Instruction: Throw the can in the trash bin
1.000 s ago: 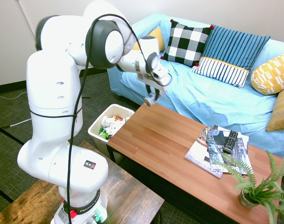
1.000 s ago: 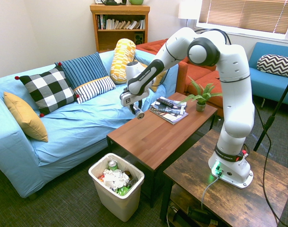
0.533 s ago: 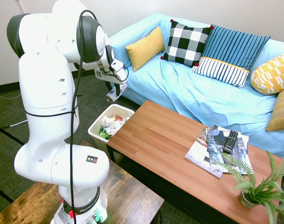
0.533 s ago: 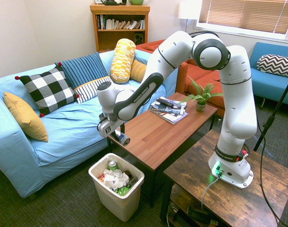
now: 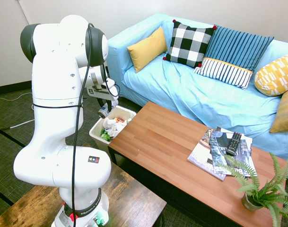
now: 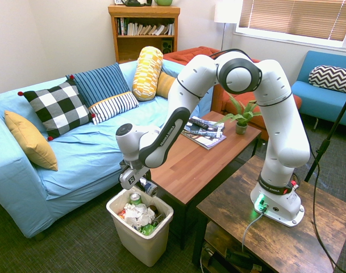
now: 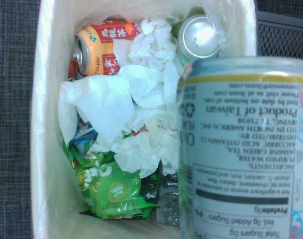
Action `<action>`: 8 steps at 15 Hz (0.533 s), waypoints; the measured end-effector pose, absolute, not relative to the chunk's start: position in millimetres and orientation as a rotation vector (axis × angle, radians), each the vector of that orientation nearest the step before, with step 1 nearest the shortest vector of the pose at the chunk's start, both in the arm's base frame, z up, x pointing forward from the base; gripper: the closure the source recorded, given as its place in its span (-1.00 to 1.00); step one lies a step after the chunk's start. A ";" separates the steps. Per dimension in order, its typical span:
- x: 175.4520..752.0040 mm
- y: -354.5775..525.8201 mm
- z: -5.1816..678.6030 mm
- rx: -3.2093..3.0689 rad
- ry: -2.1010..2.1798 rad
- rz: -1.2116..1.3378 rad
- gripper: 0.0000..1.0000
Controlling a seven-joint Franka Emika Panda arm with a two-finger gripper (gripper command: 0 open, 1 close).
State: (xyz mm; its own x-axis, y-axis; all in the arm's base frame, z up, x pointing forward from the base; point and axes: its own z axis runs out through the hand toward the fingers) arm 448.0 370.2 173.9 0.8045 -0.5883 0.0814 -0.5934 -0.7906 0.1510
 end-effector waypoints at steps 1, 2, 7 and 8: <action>449.4 367.7 170.5 2.818 -0.937 0.044 -1.00; 450.1 366.3 168.5 2.816 -0.939 0.043 -1.00; 454.0 368.0 170.8 2.823 -0.946 0.051 -1.00; 455.6 369.1 172.5 2.826 -0.949 0.054 -1.00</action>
